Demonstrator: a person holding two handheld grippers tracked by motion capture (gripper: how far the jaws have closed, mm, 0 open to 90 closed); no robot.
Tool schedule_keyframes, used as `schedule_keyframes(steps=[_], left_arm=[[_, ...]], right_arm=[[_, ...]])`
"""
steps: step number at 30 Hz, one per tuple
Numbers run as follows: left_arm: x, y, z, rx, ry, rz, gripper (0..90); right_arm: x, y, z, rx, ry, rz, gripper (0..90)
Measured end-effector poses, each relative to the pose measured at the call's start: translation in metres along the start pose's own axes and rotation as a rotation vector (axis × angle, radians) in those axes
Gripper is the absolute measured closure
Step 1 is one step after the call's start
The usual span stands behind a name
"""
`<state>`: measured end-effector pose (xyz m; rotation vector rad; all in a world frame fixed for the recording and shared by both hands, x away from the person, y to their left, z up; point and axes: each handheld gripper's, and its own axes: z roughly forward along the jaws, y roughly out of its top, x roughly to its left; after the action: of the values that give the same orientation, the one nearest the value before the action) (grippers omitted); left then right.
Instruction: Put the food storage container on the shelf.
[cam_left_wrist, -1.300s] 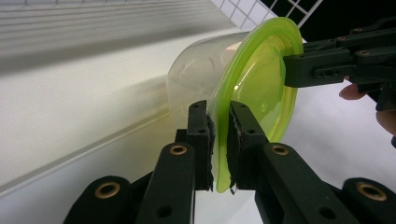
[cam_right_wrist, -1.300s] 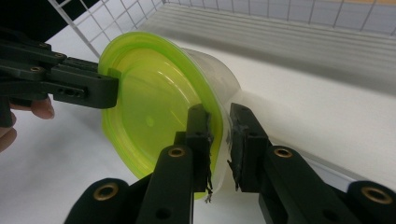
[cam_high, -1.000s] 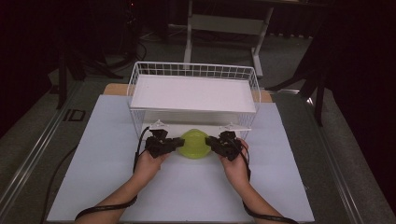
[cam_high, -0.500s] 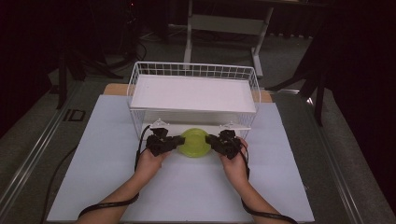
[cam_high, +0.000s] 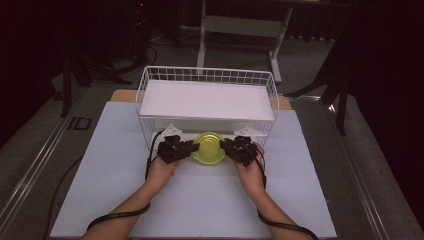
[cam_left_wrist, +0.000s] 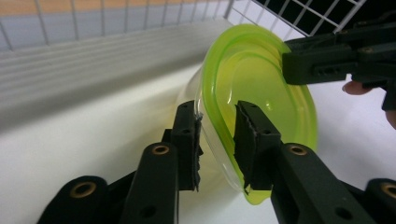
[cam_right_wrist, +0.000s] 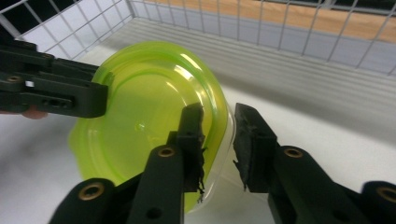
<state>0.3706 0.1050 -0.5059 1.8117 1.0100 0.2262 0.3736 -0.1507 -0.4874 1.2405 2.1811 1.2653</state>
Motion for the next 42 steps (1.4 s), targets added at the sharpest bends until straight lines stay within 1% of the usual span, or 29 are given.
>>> schedule_keyframes(steps=[1, 2, 4, 8, 9, 11, 13, 15, 17, 20, 23, 25, 26, 28, 29, 30, 32, 35, 37, 39, 40, 41, 42], left_arm=[[0.001, 0.0, 0.001, -0.006, 0.003, -0.001, 69.1], [0.001, 0.001, 0.001, -0.015, 0.017, 0.003, 67.3], [0.003, 0.001, 0.002, -0.023, 0.026, 0.004, 64.1], [0.007, 0.002, 0.005, -0.047, 0.049, -0.019, 55.8], [0.008, 0.002, 0.006, -0.053, 0.054, -0.018, 54.4], [0.008, 0.003, 0.007, -0.062, 0.067, -0.013, 54.4], [0.008, 0.005, 0.009, -0.068, 0.084, -0.02, 53.8], [0.009, 0.006, 0.011, -0.072, 0.085, -0.031, 53.7], [0.011, 0.008, 0.012, -0.069, 0.088, -0.016, 53.2], [0.012, 0.008, 0.012, -0.068, 0.09, -0.014, 52.3], [0.011, 0.008, 0.011, -0.064, 0.099, -0.012, 50.5], [0.008, 0.007, 0.01, -0.054, 0.095, -0.022, 49.3], [0.008, 0.007, 0.009, -0.05, 0.094, -0.015, 49.2], [0.007, 0.006, 0.006, -0.042, 0.083, -0.005, 47.7], [0.006, 0.006, 0.004, -0.04, 0.082, 0.0, 46.8], [0.005, 0.006, 0.002, -0.051, 0.081, -0.002, 46.4], [0.003, 0.006, -0.004, -0.058, 0.069, -0.017, 46.4], [0.002, 0.005, -0.012, -0.066, 0.063, 0.002, 45.1], [0.0, 0.002, -0.019, -0.073, 0.057, 0.001, 44.4], [-0.001, -0.002, -0.025, -0.082, 0.05, -0.001, 42.7], [-0.002, -0.004, -0.029, -0.088, 0.038, -0.006, 41.9], [-0.002, -0.006, -0.033, -0.095, 0.026, -0.014, 40.3], [-0.003, -0.008, -0.037, -0.1, 0.018, -0.019, 39.4]], right_arm=[[-0.001, 0.0, 0.001, -0.005, -0.008, 0.001, 67.8], [-0.002, 0.0, 0.002, -0.006, -0.007, 0.009, 66.2], [-0.004, 0.0, 0.003, -0.012, -0.022, 0.014, 61.0], [-0.007, 0.001, 0.007, -0.021, -0.041, 0.034, 55.2], [-0.008, 0.001, 0.008, -0.025, -0.048, 0.041, 54.4], [-0.009, 0.002, 0.009, -0.027, -0.06, 0.055, 52.8], [-0.009, 0.003, 0.012, -0.03, -0.071, 0.058, 52.3], [-0.009, 0.005, 0.014, -0.03, -0.082, 0.055, 52.0], [-0.009, 0.005, 0.015, -0.038, -0.093, 0.053, 52.4], [-0.008, 0.004, 0.016, -0.052, -0.107, 0.036, 51.7], [-0.008, 0.004, 0.016, -0.054, -0.108, 0.052, 48.7], [-0.006, 0.004, 0.014, -0.057, -0.112, 0.04, 48.5], [-0.005, 0.004, 0.011, -0.063, -0.116, 0.029, 48.6], [-0.002, 0.005, 0.006, -0.077, -0.113, 0.007, 48.5], [0.0, 0.005, 0.003, -0.079, -0.106, 0.012, 48.6], [0.002, 0.005, 0.0, -0.081, -0.095, 0.015, 48.5], [0.006, 0.004, -0.005, -0.088, -0.08, 0.002, 48.5], [0.013, 0.0, -0.013, -0.098, -0.059, -0.007, 49.0], [0.017, -0.005, -0.017, -0.093, -0.038, -0.001, 50.7], [0.021, -0.011, -0.019, -0.076, -0.026, -0.01, 55.0], [0.024, -0.014, -0.02, -0.067, -0.022, -0.013, 55.1], [0.027, -0.017, -0.02, -0.06, -0.016, -0.022, 57.8], [0.03, -0.02, -0.021, -0.05, -0.01, -0.031, 62.9]])
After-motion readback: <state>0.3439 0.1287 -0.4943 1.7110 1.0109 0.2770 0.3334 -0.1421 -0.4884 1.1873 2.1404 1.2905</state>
